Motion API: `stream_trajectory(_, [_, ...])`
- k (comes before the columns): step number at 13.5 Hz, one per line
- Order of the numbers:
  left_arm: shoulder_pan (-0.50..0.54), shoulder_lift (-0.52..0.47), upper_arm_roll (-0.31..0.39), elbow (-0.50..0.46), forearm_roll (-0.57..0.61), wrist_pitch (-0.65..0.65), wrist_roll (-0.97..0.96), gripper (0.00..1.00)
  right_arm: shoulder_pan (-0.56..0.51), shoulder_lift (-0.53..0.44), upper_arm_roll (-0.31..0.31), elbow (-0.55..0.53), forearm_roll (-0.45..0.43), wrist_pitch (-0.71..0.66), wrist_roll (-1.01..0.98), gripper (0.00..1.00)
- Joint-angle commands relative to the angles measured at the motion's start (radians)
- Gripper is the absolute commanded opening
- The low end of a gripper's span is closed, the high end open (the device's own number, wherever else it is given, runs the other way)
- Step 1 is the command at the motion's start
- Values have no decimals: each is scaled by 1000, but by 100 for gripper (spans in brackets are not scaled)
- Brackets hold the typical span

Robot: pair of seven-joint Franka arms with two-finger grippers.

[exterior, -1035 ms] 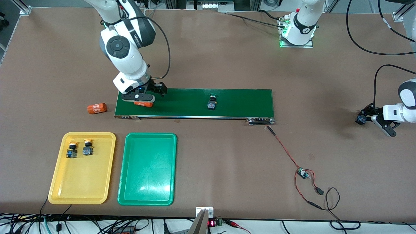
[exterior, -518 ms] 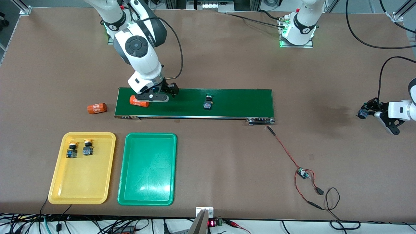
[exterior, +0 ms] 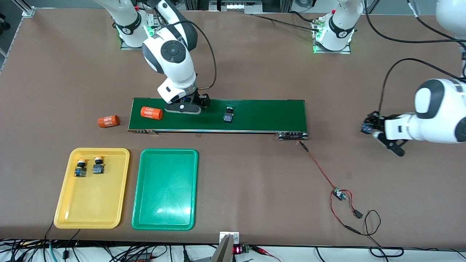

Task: Sort buttons by color to trays

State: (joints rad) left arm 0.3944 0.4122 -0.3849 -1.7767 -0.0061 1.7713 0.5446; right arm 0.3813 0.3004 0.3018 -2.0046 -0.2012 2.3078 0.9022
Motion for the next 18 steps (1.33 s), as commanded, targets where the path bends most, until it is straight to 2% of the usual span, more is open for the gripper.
stream_trajectory(1, [-101,-52,12,-43,-57,32,-147,0,10,32,-1,41,-30,-7,64,100])
stream_trajectory(5, [-216,-66,12,-141,-63,242,-326,0,54,91,-1,93,-93,-8,207,100])
stream_trajectory(9, [-327,-56,14,-148,-86,304,-506,0,59,103,-3,104,-101,-10,224,100])
stream_trajectory(11, [-350,-62,14,-168,-94,341,-554,0,59,103,-3,104,-101,-8,224,100])
stream_trajectory(14, [-396,-124,12,-335,-136,560,-602,0,59,105,-4,104,-101,-8,227,100])
stream_trajectory(18, [-422,-157,11,-372,-137,567,-655,0,57,112,-6,104,-103,-8,228,100])
